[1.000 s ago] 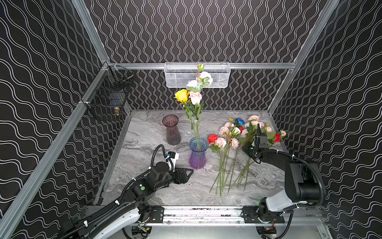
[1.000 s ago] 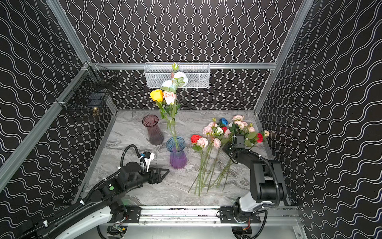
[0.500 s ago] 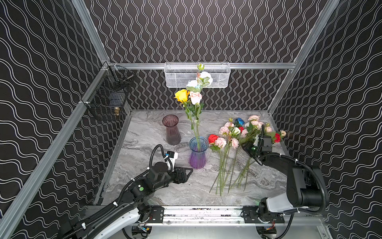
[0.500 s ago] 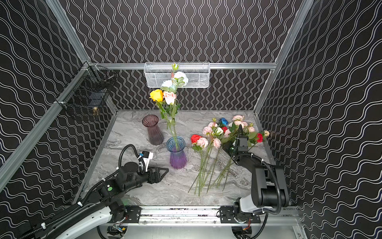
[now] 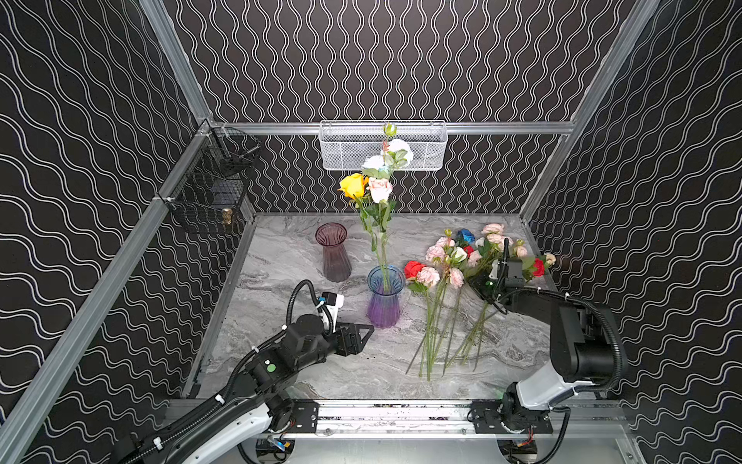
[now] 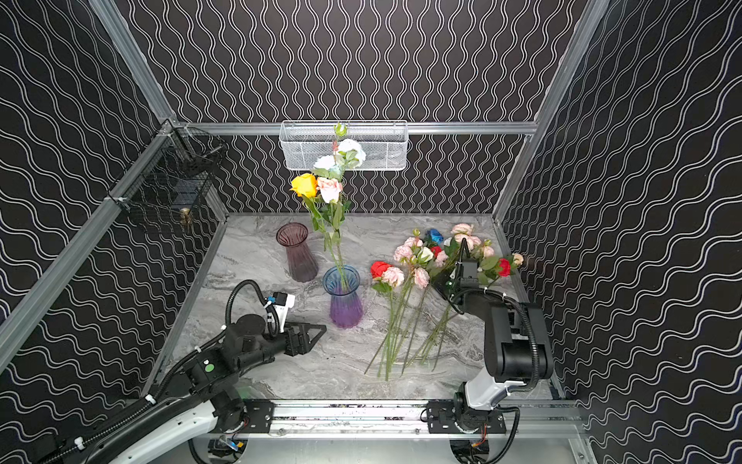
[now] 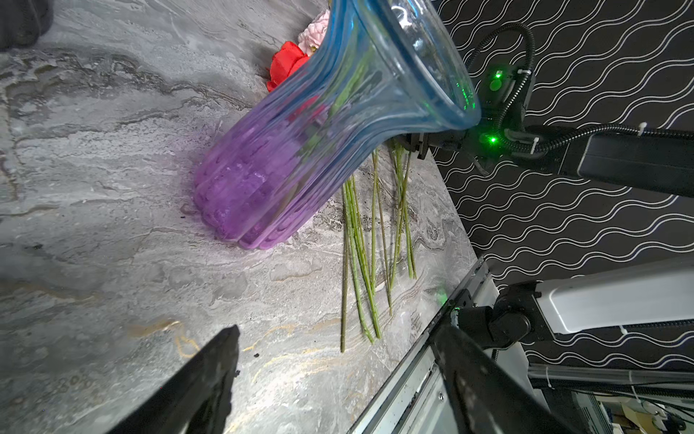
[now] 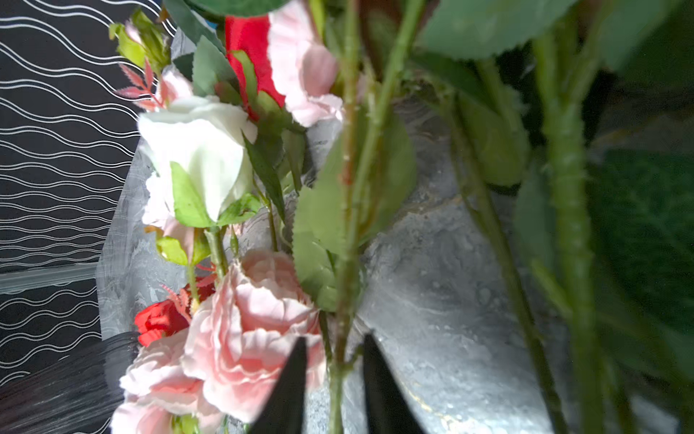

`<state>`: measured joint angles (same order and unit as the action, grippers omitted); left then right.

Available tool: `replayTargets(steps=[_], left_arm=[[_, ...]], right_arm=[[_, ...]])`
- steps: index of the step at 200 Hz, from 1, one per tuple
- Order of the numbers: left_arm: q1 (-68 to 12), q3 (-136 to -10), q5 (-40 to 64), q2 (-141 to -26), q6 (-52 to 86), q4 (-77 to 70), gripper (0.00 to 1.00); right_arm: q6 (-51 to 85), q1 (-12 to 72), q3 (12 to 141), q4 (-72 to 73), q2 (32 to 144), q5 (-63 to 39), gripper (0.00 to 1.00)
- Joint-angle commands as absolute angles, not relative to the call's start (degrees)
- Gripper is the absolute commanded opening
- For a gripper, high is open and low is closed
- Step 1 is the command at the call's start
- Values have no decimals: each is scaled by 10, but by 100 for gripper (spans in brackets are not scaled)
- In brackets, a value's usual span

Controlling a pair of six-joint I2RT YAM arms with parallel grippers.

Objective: Arrange flowers in a vase
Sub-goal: Pick up the flower from the flowers.

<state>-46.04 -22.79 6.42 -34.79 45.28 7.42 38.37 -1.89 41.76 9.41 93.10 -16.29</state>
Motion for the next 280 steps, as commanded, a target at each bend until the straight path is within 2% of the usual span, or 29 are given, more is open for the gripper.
replayTargets(steps=[1,19,34,50,89,153,192,226,258,280], left_arm=[[-460,-230,53,-341,453,80,87],[-460,-226,52,-337,458,76,87],[-460,-222,55,-336,462,72,87],[-460,-227,54,-335,459,81,87],[-460,-244,46,-327,445,96,87],[-460,-296,30,-326,408,137,88],[-459,-355,0,-281,367,195,89],[-460,-366,-84,-204,366,196,89],[-460,-372,-234,-167,374,174,92],[-460,-405,-369,-183,409,225,95]], right_arm=[[379,-19,421,95,947,-164,30],[375,-19,432,101,969,-178,23],[379,-19,430,106,971,-185,9],[378,-18,415,111,935,-175,4],[369,-14,420,65,822,-176,2],[342,41,439,50,677,-186,2],[291,145,501,17,585,-81,0],[272,193,550,55,552,-63,0],[275,242,565,181,554,-43,0],[261,287,607,250,581,-27,0]])
